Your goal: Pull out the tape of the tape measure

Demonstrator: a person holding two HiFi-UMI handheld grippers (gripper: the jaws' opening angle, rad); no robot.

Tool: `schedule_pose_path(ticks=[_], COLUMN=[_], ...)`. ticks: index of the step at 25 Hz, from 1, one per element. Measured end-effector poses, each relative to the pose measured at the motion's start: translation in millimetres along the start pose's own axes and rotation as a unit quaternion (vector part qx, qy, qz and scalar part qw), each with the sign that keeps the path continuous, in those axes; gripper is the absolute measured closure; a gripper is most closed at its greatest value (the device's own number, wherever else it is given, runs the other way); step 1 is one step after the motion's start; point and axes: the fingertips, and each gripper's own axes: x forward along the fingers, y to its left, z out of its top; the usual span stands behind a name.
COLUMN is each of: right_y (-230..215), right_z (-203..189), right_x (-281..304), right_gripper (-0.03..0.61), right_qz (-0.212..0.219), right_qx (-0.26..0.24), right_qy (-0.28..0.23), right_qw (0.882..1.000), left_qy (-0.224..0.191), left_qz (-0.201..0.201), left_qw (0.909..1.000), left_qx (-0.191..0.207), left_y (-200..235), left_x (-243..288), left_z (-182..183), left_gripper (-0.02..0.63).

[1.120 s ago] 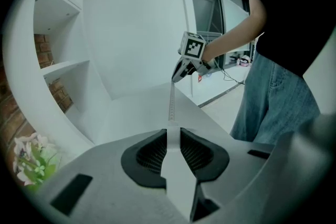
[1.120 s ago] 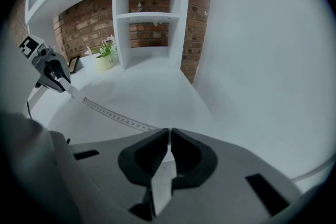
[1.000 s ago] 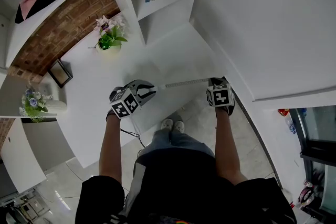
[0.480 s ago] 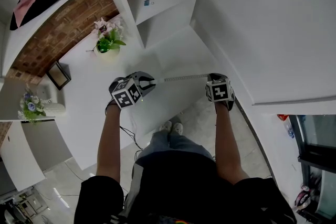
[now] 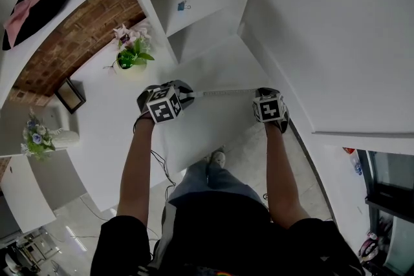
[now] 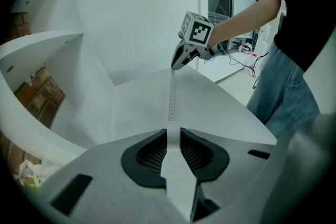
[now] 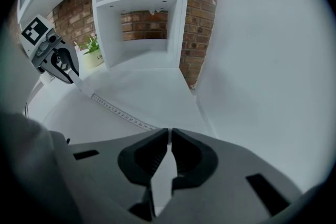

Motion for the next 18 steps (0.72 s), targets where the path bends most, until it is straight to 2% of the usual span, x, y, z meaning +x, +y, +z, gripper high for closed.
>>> schedule_pose_path(ticks=[4, 13, 18], right_y=[-1.0, 6.2, 11.8], right_z=[2.8, 3.4, 3.7], right_x=[6.9, 15.5, 17.6], right_gripper=[0.554, 0.549, 0.545], right_qz=[0.001, 0.015, 0.022], right_qx=[-0.013, -0.023, -0.022], right_qy=[0.003, 0.010, 0.010], right_qw=[1.000, 1.000, 0.999], left_qy=[0.008, 0.055, 0.061], left_qz=[-0.006, -0.028, -0.034], left_qw=[0.9999, 0.9976, 0.9973], left_qx=[0.002, 0.031, 0.026], left_y=[8.2, 12.2, 15.0], left_x=[3.7, 10.4, 13.6], left_z=[3.1, 8.8, 13.1], left_gripper=[0.532, 0.532, 0.532])
